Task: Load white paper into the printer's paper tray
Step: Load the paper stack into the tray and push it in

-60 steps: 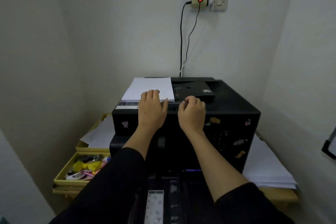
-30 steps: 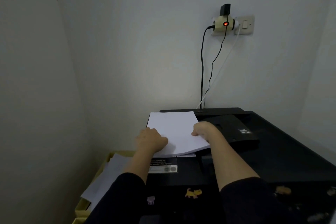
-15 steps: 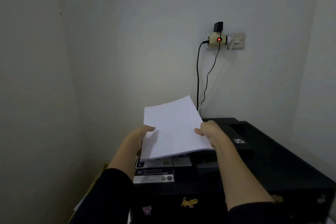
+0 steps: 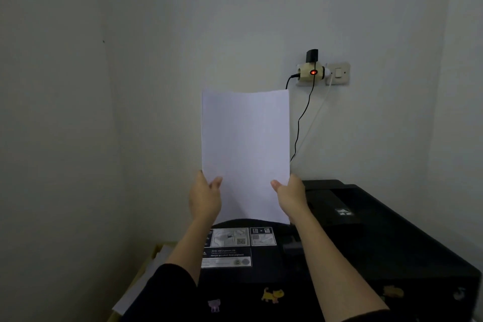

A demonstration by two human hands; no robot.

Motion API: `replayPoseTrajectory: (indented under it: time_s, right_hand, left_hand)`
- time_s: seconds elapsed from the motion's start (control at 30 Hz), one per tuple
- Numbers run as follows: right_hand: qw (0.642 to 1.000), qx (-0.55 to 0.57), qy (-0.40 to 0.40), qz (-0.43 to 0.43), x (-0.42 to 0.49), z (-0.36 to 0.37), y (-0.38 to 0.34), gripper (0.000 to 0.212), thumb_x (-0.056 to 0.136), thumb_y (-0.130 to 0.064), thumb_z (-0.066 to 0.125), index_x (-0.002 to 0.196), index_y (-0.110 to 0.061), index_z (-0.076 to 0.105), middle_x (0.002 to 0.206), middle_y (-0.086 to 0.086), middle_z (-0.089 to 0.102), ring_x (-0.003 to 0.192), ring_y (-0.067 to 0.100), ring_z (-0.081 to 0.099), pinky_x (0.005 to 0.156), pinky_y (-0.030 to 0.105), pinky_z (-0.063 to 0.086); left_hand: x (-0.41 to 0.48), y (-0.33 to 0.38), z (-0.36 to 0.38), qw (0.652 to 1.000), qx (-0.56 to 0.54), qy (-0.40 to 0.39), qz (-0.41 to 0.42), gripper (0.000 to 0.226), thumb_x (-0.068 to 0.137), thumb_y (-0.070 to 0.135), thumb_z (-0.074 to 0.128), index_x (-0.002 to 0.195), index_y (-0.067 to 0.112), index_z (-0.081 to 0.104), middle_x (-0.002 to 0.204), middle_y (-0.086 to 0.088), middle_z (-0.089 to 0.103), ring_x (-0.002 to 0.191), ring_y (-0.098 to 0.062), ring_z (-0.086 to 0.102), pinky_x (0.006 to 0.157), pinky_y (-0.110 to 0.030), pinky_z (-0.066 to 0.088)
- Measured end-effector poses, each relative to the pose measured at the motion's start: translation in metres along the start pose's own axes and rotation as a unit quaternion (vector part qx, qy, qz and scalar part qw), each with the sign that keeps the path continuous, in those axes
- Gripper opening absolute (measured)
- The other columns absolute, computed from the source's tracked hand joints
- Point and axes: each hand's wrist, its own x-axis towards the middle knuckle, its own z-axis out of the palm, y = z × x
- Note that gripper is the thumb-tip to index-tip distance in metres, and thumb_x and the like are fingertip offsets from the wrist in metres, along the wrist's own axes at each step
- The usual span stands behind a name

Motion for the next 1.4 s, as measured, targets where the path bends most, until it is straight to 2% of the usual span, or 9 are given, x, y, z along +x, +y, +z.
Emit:
replayPoseTrajectory:
  time_s: [0.13, 0.3, 0.47, 0.57, 0.63, 0.77, 1.07, 1.2, 1.4]
  right_hand:
    - [1.0, 0.002, 0.002, 0.011, -0.018, 0.005, 0.022, 0.038, 0.093, -0.003, 0.054, 0.13, -0.003, 0.051, 0.127, 0.015, 0.06, 0.117, 0.029, 0.057, 0.097, 0.032, 0.043]
    - [1.0, 0.017, 0.01, 0.018, -0.018, 0.011, 0.027, 0.046, 0.092, -0.009, 0.054, 0.136, -0.012, 0.041, 0.129, 0.016, 0.054, 0.112, 0.027, 0.053, 0.097, 0.036, 0.045]
    - [0.999, 0.034, 0.008, 0.003, -0.019, 0.011, 0.027, 0.059, 0.095, -0.003, 0.049, 0.147, -0.014, 0.024, 0.134, 0.013, 0.052, 0.113, 0.024, 0.053, 0.092, 0.027, 0.039]
    - [0.997, 0.054, 0.04, 0.028, -0.016, 0.016, 0.027, 0.072, 0.093, -0.009, 0.055, 0.15, -0.017, 0.011, 0.142, 0.018, 0.043, 0.125, 0.032, 0.049, 0.107, 0.041, 0.038]
    - [0.997, 0.041, 0.042, 0.048, -0.012, 0.017, 0.029, 0.068, 0.092, -0.013, 0.057, 0.149, -0.015, 0.02, 0.141, 0.019, 0.046, 0.124, 0.034, 0.05, 0.106, 0.047, 0.039]
    - [0.999, 0.011, 0.019, 0.038, -0.011, 0.014, 0.028, 0.03, 0.095, -0.01, 0.053, 0.122, 0.001, 0.06, 0.12, 0.018, 0.065, 0.109, 0.032, 0.061, 0.089, 0.032, 0.047]
    - [0.998, -0.011, 0.06, -0.009, -0.022, 0.01, 0.016, 0.029, 0.096, -0.009, 0.052, 0.12, 0.003, 0.061, 0.118, 0.02, 0.065, 0.11, 0.033, 0.061, 0.094, 0.034, 0.048]
    - [0.997, -0.02, 0.068, -0.023, -0.03, -0.012, -0.002, 0.027, 0.095, -0.007, 0.053, 0.116, 0.007, 0.062, 0.115, 0.02, 0.065, 0.106, 0.032, 0.061, 0.081, 0.025, 0.043]
    - [0.996, -0.041, 0.065, 0.038, -0.061, -0.068, -0.012, 0.024, 0.088, -0.002, 0.053, 0.097, 0.019, 0.06, 0.108, 0.026, 0.067, 0.078, 0.023, 0.054, 0.069, 0.031, 0.043]
  left_hand:
    - [-0.018, -0.026, 0.001, 0.997, -0.066, -0.013, -0.028, 0.051, 0.094, 0.019, 0.056, 0.139, 0.0, 0.039, 0.136, -0.017, 0.053, 0.128, -0.032, 0.05, 0.107, -0.044, 0.041]
    - [-0.025, -0.028, 0.0, 0.99, -0.132, -0.013, -0.05, 0.04, 0.096, 0.015, 0.054, 0.13, 0.001, 0.039, 0.13, -0.018, 0.055, 0.114, -0.028, 0.055, 0.098, -0.041, 0.044]
    - [-0.024, -0.027, -0.001, 0.983, -0.173, -0.021, -0.059, 0.064, 0.093, 0.018, 0.059, 0.146, 0.011, 0.024, 0.135, -0.012, 0.052, 0.124, -0.028, 0.051, 0.106, -0.039, 0.039]
    - [-0.02, -0.029, -0.001, 0.987, -0.144, -0.046, -0.05, 0.047, 0.092, 0.018, 0.06, 0.136, 0.006, 0.046, 0.128, -0.009, 0.06, 0.122, -0.028, 0.055, 0.107, -0.046, 0.042]
    - [-0.019, -0.027, -0.001, 0.99, -0.126, -0.048, -0.044, 0.034, 0.092, 0.018, 0.06, 0.123, 0.002, 0.058, 0.121, -0.014, 0.065, 0.113, -0.03, 0.061, 0.101, -0.044, 0.047]
    - [-0.021, -0.024, 0.001, 0.989, -0.129, -0.049, -0.045, 0.032, 0.094, 0.017, 0.057, 0.123, 0.001, 0.059, 0.118, -0.014, 0.066, 0.111, -0.029, 0.061, 0.1, -0.043, 0.047]
    - [-0.027, -0.01, 0.007, 0.989, -0.139, 0.007, -0.046, 0.034, 0.097, 0.019, 0.051, 0.126, 0.003, 0.057, 0.119, -0.014, 0.064, 0.106, -0.028, 0.059, 0.096, -0.038, 0.048]
    - [-0.034, 0.008, 0.004, 0.993, -0.11, 0.035, -0.039, 0.033, 0.095, 0.017, 0.055, 0.122, -0.002, 0.059, 0.116, -0.017, 0.065, 0.095, -0.026, 0.058, 0.083, -0.029, 0.045]
    - [-0.063, 0.032, 0.006, 0.992, -0.068, -0.016, -0.102, 0.028, 0.085, 0.01, 0.06, 0.107, -0.007, 0.063, 0.111, -0.025, 0.066, 0.084, -0.027, 0.056, 0.073, -0.032, 0.045]
